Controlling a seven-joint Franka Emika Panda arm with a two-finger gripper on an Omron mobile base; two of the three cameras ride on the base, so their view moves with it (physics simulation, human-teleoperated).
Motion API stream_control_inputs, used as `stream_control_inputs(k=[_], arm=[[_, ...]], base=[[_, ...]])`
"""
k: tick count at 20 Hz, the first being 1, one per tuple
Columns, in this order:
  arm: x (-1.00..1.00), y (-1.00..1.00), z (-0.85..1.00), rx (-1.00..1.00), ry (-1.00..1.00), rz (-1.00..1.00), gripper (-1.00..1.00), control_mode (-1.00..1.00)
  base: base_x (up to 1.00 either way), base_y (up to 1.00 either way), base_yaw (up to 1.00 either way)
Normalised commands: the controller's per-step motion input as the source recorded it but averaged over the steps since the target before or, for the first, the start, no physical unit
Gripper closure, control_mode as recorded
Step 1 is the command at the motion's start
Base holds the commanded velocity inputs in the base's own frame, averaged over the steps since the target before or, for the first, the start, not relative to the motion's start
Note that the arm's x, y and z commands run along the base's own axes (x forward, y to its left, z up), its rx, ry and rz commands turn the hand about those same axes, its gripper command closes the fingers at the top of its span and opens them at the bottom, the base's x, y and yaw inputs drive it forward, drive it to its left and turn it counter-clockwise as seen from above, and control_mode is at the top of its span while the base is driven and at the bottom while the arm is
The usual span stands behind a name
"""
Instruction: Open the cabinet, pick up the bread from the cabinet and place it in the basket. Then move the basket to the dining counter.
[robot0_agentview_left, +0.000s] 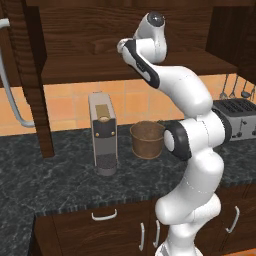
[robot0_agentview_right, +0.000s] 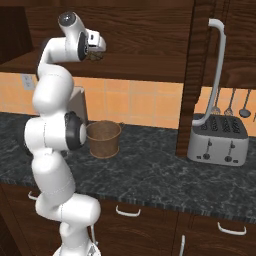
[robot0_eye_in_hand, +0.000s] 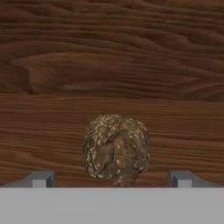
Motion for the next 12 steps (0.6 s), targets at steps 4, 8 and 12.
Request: stream_control_inputs(k=[4,8,12], arm=[[0.37,0.02,-0.05,-0.04,0.0,-0.01,-1.0,-1.0],[0.31,0.03,-0.03,-0.04,0.0,-0.02,-1.0,-1.0],[0.28,0.06,-0.09,-0.03,0.0,-0.02,-1.0,-1.0]], base=[[0.0,0.0,0.0],[0.0,0.0,0.0],[0.0,0.0,0.0]])
